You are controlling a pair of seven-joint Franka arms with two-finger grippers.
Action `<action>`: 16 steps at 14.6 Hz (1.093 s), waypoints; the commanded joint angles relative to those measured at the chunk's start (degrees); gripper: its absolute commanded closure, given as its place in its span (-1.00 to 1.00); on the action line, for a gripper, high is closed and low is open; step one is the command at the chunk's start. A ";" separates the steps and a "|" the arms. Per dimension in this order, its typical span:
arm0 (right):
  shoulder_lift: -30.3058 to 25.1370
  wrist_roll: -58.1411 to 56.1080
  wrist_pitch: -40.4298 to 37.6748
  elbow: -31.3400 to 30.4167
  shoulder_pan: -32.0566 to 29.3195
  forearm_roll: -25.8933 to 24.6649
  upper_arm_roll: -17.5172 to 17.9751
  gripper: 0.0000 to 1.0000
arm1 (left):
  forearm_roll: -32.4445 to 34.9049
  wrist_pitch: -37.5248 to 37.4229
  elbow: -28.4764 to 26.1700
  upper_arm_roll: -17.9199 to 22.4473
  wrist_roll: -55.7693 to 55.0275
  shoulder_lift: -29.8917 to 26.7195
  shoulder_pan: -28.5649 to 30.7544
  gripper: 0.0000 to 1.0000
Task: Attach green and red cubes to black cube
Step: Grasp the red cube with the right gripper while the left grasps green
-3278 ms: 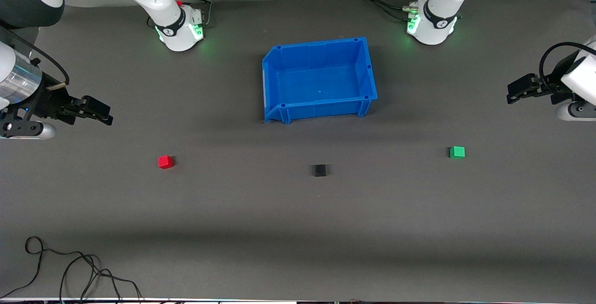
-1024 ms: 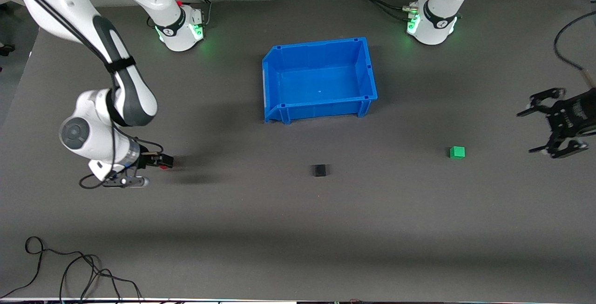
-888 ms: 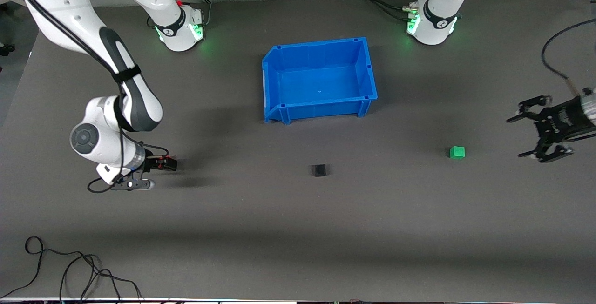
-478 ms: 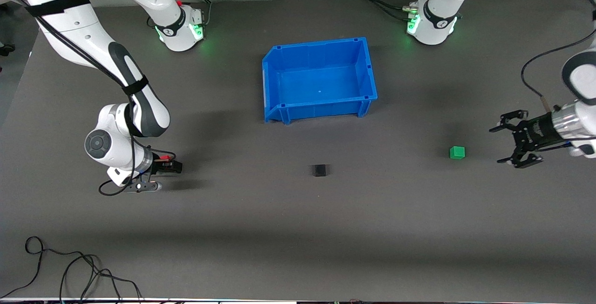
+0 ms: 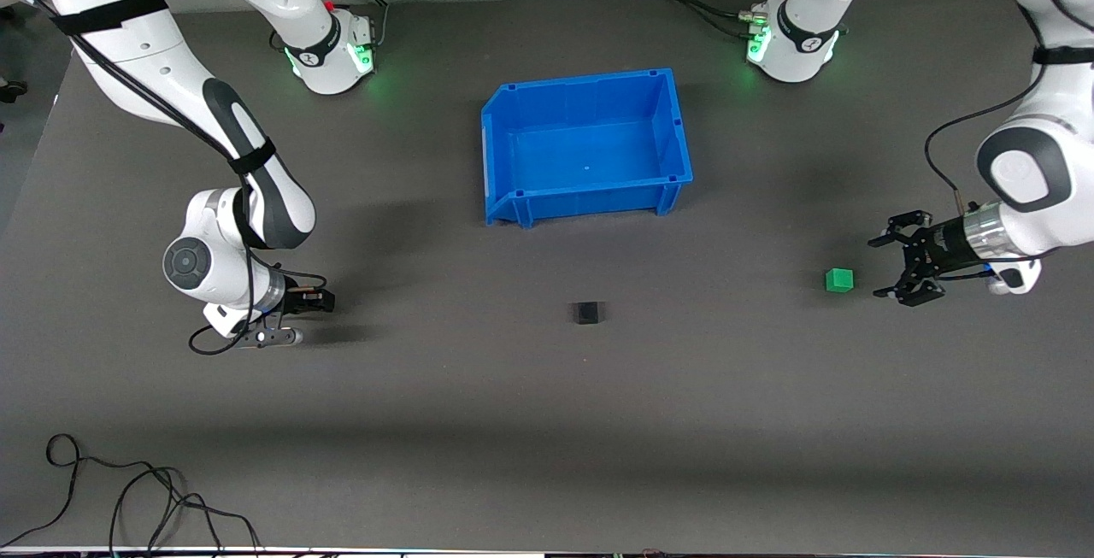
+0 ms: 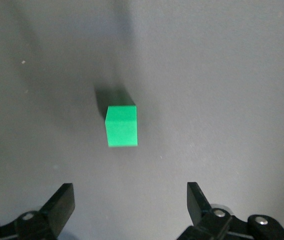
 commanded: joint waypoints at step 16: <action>-0.87 -0.07 0.93 -0.97 -0.09 -0.92 -0.55 1.00 | -10.96 10.98 -2.72 -0.52 10.62 8.35 -0.74 -0.72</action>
